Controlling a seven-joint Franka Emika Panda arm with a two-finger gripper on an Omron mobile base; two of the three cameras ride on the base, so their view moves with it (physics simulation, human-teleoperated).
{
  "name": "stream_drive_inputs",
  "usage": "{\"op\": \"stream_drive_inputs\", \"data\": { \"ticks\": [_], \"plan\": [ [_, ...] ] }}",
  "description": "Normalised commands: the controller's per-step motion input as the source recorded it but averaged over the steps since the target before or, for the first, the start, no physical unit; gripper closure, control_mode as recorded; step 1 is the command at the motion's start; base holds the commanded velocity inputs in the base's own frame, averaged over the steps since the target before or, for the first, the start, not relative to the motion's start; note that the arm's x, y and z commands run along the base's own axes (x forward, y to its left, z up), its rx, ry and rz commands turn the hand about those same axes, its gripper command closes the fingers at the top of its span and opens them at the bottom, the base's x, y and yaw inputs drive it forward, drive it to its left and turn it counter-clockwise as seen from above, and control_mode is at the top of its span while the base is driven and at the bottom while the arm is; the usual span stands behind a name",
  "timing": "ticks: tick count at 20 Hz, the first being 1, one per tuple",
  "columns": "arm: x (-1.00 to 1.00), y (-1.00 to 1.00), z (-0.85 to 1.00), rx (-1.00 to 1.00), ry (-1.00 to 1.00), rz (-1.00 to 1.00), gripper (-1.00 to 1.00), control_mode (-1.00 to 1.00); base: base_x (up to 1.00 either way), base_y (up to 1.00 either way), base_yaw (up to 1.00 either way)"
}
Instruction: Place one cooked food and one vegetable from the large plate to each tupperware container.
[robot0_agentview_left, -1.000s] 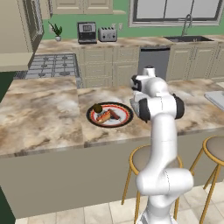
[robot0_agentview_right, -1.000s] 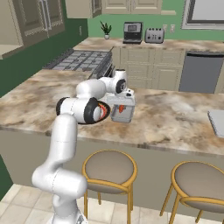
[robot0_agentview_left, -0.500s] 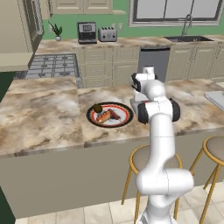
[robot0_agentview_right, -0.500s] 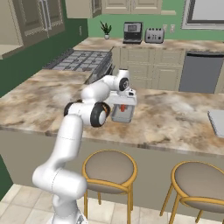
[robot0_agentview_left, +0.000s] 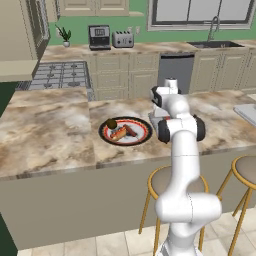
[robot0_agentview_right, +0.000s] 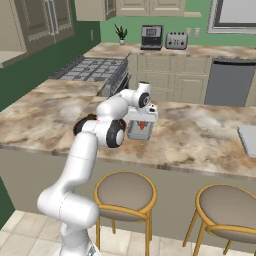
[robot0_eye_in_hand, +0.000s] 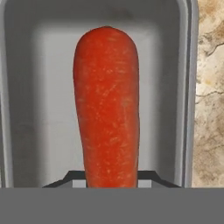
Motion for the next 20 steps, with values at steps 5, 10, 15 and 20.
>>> {"op": "stream_drive_inputs", "data": {
  "ticks": [5, 10, 15, 20],
  "plan": [
    [0.00, 0.00, 0.00, 0.00, 0.00, 0.00, 1.00, -1.00, 0.00, 0.00, 0.00],
    [0.00, 0.00, 0.00, 0.00, 0.00, 0.00, -1.00, -1.00, 0.00, 0.00, 0.00],
    [0.00, 0.00, 0.00, 0.00, 0.00, 0.00, -1.00, -1.00, 0.00, 0.00, 0.00],
    [0.00, 0.04, 0.00, 0.00, 0.00, 0.00, -1.00, -1.00, 0.00, 0.00, 0.00]
  ]
}}
